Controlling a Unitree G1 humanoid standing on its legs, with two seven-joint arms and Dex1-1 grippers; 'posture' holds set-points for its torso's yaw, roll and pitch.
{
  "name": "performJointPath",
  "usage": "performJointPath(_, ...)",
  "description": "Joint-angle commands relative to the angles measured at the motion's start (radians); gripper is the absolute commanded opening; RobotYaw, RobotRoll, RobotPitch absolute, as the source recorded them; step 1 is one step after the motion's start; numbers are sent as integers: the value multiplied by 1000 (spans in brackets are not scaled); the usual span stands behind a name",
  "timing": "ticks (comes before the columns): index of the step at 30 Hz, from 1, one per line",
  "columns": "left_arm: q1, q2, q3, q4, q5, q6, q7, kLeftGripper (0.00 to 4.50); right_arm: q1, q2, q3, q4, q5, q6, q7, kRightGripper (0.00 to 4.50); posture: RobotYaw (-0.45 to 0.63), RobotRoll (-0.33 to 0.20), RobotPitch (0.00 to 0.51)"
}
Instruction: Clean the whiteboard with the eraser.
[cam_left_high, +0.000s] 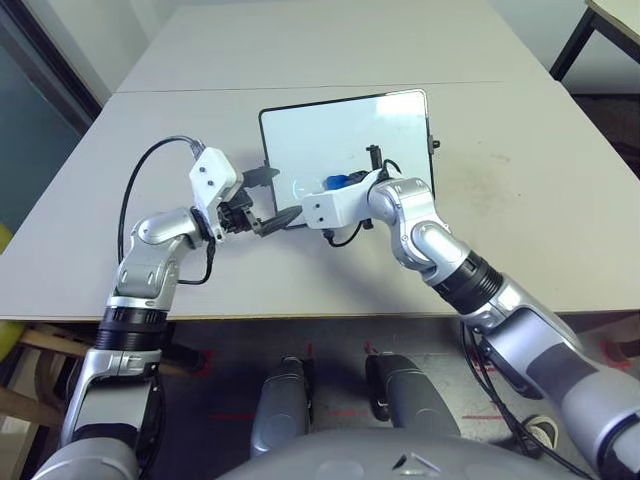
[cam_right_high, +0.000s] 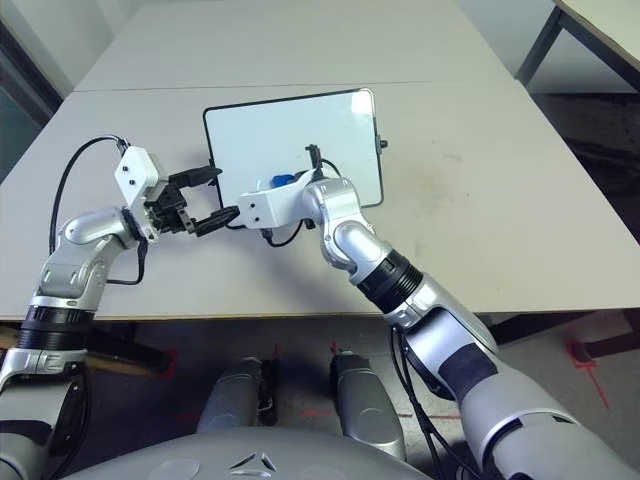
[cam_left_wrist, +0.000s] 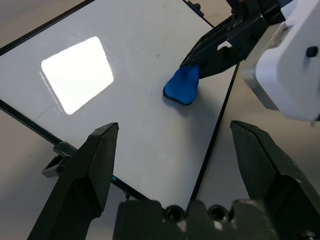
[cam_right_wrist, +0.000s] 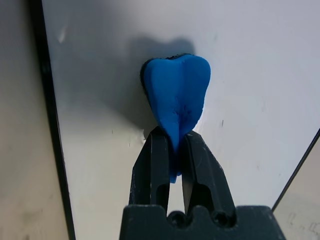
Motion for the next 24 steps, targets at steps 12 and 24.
performJointPath(12, -31, -2, -11, 32, 12, -13, -9, 4500, 12, -99, -47, 40, 23, 21, -1, 144, -149, 0, 90)
performJointPath(24, -56, -9, -17, 72, 16, -36, -19, 4500, -243, -154, -346, 19, 292, 272, 131, 143, -172, 0, 77)
